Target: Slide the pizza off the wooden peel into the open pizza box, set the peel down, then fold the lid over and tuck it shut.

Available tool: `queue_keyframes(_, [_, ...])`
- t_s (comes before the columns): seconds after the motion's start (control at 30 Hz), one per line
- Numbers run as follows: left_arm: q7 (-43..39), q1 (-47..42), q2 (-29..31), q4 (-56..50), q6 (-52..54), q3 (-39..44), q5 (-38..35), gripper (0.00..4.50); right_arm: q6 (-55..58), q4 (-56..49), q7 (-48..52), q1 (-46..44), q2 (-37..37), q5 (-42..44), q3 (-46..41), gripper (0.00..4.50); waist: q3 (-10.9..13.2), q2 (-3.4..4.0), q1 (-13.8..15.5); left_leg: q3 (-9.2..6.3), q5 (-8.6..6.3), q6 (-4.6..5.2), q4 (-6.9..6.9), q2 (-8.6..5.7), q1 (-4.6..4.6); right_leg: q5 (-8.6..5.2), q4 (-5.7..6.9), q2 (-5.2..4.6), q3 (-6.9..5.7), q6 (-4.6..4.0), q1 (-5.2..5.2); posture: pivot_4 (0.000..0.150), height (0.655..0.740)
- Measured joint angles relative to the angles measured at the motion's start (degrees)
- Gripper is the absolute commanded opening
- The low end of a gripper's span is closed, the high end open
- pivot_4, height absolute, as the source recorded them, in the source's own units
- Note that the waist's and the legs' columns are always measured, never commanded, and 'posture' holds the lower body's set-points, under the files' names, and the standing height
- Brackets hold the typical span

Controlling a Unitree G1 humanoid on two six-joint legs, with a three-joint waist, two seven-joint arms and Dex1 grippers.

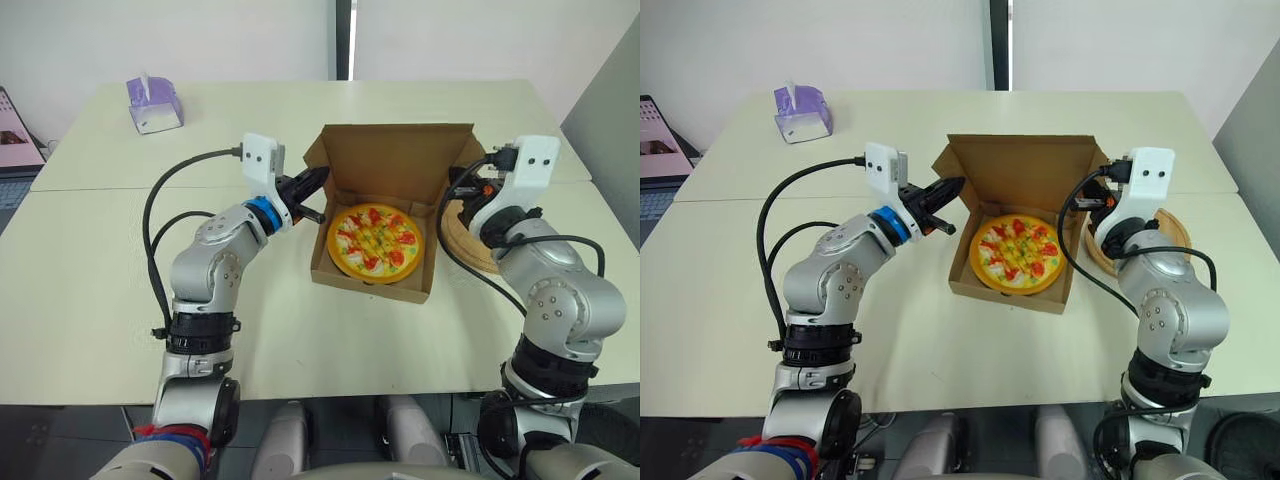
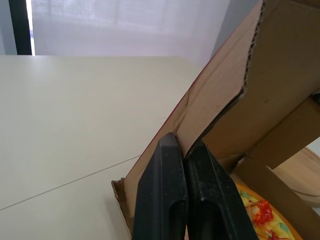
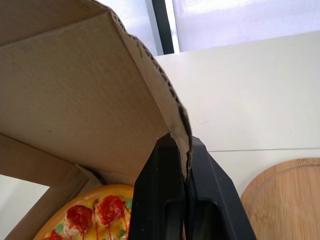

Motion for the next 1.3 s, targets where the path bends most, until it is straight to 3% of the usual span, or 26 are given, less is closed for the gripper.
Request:
queue_keyframes(0.23, [-0.06, 0.04, 0.74, 0.69, -1.18, -0.08, 0.32, 0.03, 0.50, -4.26, -1.89, 2.76, 2.76, 0.13, 1.62, 0.00, -0.01, 0.01, -0.37, -0.03, 0.00, 0.00, 0.00, 0.02, 0.02, 0.00, 0.00, 0.01, 0.00, 0.00, 0.00, 0.150, 0.7400])
queue_keyframes(0.53, [-0.11, 0.80, 1.14, 0.55, -1.15, 0.23, 0.29, 0.03, 6.36, -3.82, -4.62, -2.31, 5.66, 0.72, -0.97, 0.00, -0.01, 0.01, -0.41, -0.09, 0.00, 0.00, -0.01, 0.01, 0.00, 0.00, 0.00, 0.00, -0.02, 0.00, 0.00, 0.150, 0.7400])
queue_keyframes(0.97, [-0.27, 1.06, 1.58, 0.54, -1.12, 0.24, 0.29, 0.03, 0.19, -9.66, -7.46, 7.69, 9.48, -1.21, 5.92, 0.00, -0.09, 0.00, -0.83, -0.09, 0.00, 0.00, -0.03, 0.03, 0.07, -0.01, -0.03, 0.03, -0.02, 0.00, 0.05, 0.150, 0.7400])
queue_keyframes(1.07, [-0.33, 1.11, 1.59, 0.55, -1.08, 0.18, 0.30, 0.00, 0.14, -9.73, -7.49, 8.17, 9.48, -1.21, 6.11, 0.60, -0.09, 0.00, -0.83, -0.09, 0.00, 0.00, -0.03, 0.03, 0.07, -0.01, -0.03, 0.03, -0.02, 0.00, 0.05, 0.150, 0.7400])
queue_keyframes(1.3, [-1.22, 1.29, 1.54, 0.55, -1.04, -0.40, 0.29, 0.00, 0.39, -8.29, -5.59, 9.60, 4.88, -0.96, 6.33, 3.03, -0.08, -0.01, -0.53, -0.08, 0.00, -0.01, -0.02, 0.00, 0.01, -0.01, -0.10, 0.02, -0.04, 0.01, 0.08, 0.150, 0.7400])
